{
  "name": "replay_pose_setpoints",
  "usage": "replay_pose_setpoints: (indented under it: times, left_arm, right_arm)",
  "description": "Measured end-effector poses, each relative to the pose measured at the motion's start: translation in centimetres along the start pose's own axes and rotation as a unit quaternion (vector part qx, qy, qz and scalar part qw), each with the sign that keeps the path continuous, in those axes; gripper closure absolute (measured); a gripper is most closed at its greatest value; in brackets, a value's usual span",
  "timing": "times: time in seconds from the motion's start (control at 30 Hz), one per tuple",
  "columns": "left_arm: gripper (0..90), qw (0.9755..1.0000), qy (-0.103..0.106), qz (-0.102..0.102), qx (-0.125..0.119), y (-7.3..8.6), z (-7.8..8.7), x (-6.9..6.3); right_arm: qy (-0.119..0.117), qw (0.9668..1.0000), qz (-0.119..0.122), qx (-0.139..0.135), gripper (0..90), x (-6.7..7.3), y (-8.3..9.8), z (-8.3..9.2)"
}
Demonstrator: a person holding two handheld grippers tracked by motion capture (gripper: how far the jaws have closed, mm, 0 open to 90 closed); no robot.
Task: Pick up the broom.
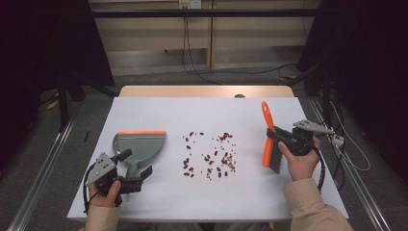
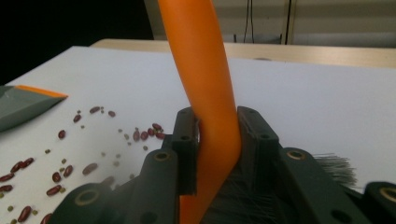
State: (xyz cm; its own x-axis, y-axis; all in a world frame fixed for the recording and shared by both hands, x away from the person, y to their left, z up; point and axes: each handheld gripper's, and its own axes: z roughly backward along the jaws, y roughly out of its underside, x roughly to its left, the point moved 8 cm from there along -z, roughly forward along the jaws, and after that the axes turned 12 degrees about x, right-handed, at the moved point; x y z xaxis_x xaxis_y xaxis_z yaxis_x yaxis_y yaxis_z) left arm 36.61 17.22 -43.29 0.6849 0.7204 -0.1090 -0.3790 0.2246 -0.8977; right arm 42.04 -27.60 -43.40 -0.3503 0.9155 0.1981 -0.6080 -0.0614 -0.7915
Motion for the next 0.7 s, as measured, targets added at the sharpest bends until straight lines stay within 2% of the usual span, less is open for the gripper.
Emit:
replay_pose_setpoints:
  times: [0.13,0.3,0.37,0.47,0.7]
  left_arm:
    - [2.7,1.0,0.006,-0.002,-0.001,-0.5,-0.2,-0.3]
    - [2.7,0.9999,0.01,-0.009,-0.004,-1.2,-0.5,-0.9]
    - [2.7,0.9998,0.012,-0.012,-0.005,-1.5,-0.6,-1.1]
    - [2.7,0.9997,0.018,-0.016,-0.005,-1.8,-0.8,-1.5]
    - [2.7,0.9993,0.029,-0.019,-0.01,-2.5,-1.4,-2.3]
  right_arm:
    - [-0.001,0.9998,0.008,-0.018,70.3,0.4,-0.1,0.5]
    - [-0.007,0.9987,0.002,-0.051,70.5,0.5,-0.3,1.3]
    - [-0.01,0.9985,0.0,-0.054,70.5,0.5,-0.4,1.4]
    - [-0.014,0.9972,-0.005,-0.073,70.7,0.6,-0.7,1.8]
    - [-0.022,0.9955,-0.001,-0.092,70.7,1.1,-1.4,2.1]
